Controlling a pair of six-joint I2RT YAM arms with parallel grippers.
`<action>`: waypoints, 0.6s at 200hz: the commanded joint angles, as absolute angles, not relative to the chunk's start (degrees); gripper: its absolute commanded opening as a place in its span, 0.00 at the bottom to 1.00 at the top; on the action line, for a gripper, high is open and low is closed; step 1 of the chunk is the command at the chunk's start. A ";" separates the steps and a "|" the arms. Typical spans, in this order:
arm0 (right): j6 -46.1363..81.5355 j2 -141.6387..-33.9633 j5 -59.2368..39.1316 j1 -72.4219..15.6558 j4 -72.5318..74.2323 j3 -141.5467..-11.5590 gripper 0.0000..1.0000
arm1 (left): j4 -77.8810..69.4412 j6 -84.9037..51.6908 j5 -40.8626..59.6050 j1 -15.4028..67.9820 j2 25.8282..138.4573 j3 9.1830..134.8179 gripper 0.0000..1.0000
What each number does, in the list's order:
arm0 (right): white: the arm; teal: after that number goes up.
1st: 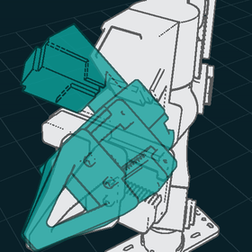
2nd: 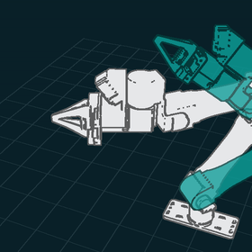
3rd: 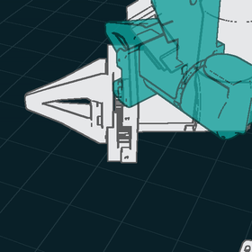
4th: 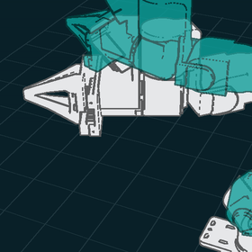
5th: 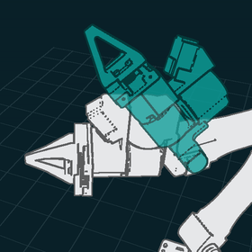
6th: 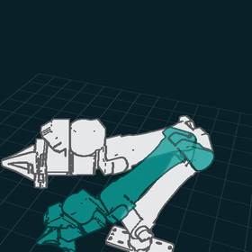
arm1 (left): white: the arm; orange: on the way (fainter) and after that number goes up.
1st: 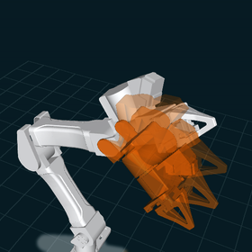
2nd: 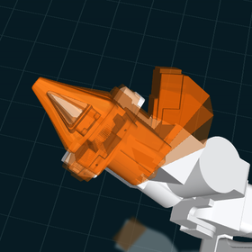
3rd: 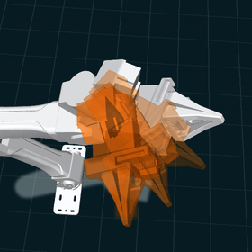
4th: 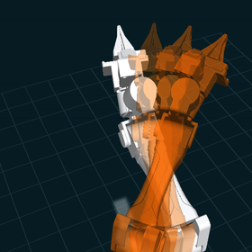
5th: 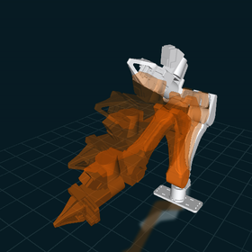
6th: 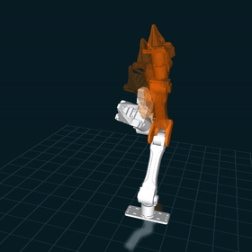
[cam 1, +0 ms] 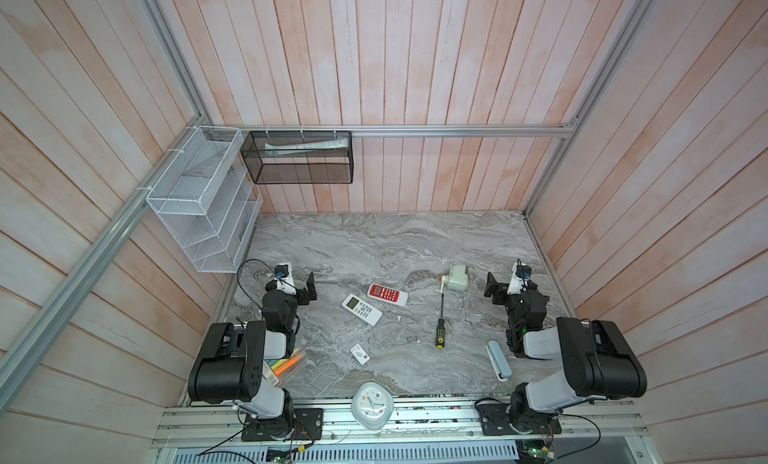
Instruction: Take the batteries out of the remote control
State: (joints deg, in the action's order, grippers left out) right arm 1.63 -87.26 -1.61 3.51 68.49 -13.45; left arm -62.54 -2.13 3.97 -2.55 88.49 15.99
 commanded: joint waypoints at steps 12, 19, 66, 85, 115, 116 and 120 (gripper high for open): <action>1.21 -86.92 -2.13 3.24 67.66 -14.58 0.98 | -62.23 -1.49 3.08 -2.43 88.20 17.05 1.00; 1.32 -86.88 -2.11 3.37 67.59 -14.59 0.98 | -62.39 -1.40 3.07 -2.41 88.19 16.97 1.00; 1.32 -82.38 -2.66 3.27 66.68 -13.21 0.98 | -58.83 -1.97 1.19 -2.37 84.29 17.62 1.00; 2.24 -77.41 -2.42 3.19 57.75 -15.30 0.98 | -44.24 -4.06 -1.64 -2.29 78.40 22.06 1.00; 6.78 -70.61 0.54 1.63 44.39 -18.92 0.98 | -25.58 -13.72 -5.00 -1.82 72.56 28.63 1.00; 7.04 -70.38 0.67 1.43 44.13 -19.13 0.98 | -25.05 -13.98 -5.09 -1.74 72.40 28.82 1.00; 8.02 -69.41 1.01 1.30 41.62 -19.86 0.98 | -22.99 -14.83 -5.43 -1.33 71.84 29.46 1.00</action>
State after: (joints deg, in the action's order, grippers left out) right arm 3.33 -73.60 -1.21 2.83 55.70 -16.23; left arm -40.64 -7.20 -1.39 -2.44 75.18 25.34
